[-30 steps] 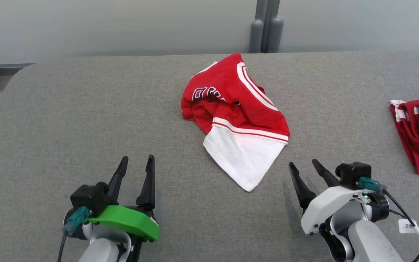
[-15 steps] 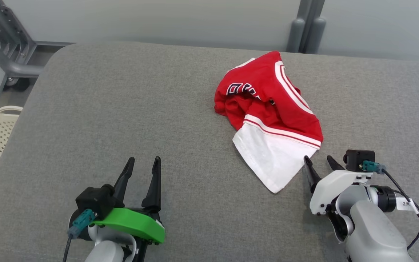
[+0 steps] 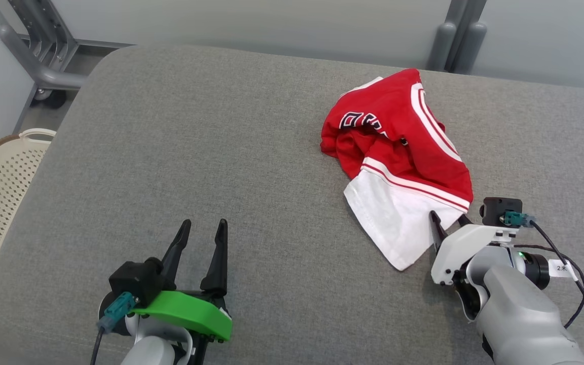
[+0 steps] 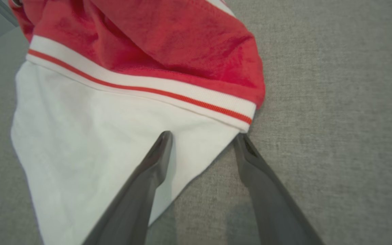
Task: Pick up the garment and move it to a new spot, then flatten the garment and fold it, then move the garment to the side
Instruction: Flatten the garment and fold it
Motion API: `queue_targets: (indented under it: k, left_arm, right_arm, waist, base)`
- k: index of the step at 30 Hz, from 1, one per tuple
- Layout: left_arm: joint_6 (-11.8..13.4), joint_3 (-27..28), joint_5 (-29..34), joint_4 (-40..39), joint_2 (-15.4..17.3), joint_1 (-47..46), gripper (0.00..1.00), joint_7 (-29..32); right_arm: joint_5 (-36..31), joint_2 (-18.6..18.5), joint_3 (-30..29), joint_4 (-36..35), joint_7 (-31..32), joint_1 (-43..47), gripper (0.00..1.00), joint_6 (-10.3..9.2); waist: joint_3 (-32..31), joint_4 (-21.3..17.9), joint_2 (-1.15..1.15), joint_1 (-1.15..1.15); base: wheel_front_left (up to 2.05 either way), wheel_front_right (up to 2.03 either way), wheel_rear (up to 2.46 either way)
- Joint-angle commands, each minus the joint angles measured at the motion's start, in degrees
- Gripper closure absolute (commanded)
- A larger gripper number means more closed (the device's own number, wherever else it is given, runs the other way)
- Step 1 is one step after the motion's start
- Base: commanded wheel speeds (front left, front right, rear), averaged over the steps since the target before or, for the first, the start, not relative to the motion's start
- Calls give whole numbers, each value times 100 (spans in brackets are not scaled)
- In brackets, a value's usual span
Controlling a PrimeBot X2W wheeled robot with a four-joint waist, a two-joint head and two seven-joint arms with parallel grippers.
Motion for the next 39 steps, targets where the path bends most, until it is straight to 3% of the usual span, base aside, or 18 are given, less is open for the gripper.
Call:
queue_targets:
  k: [1,2,10,22,31,33,35,39]
  left_arm:
    - [19,4,11,-2,35,85,0,-2]
    - [23,11,5,-7,44,89,0,-2]
    - [73,21,-19,-28,73,144,0,-1]
    - [47,-58,-51,4,-18,191,0,-1]
    - [-9,-162,-52,121,-77,-8,0,5]
    - [-31,-184,-77,159,-100,-55,0,17]
    - [-75,-211,-98,226,-131,-102,0,28]
    - [-170,-271,-119,423,-184,-281,0,72]
  right_arm:
    - [45,-2,44,104,1,8,65,2]
    - [94,-1,102,189,-33,-40,100,2]
    - [285,-15,277,487,-381,-387,100,2]
    - [-508,-745,-719,306,-498,-333,100,1]
    - [-1093,-898,-1269,152,-501,-301,100,1]
    - [-1261,-897,-1362,79,-502,-306,60,1]
    - [-1383,-827,-1489,-11,-502,-315,0,1]
    - [-1591,-726,-1741,-231,-502,-267,0,1]
  waist:
    - [-3,-10,0,0]
    - [-6,-23,0,0]
    - [-58,-307,0,0]
    - [-20,-855,0,0]
    - [83,-1015,0,0]
    - [86,-1060,0,0]
    - [77,-1124,0,0]
    - [47,-1304,0,0]
  base:
    - [0,0,0]
    - [0,0,0]
    - [0,0,0]
    - [0,0,0]
    - [0,0,0]
    - [0,0,0]
    - [0,0,0]
    - [0,0,0]
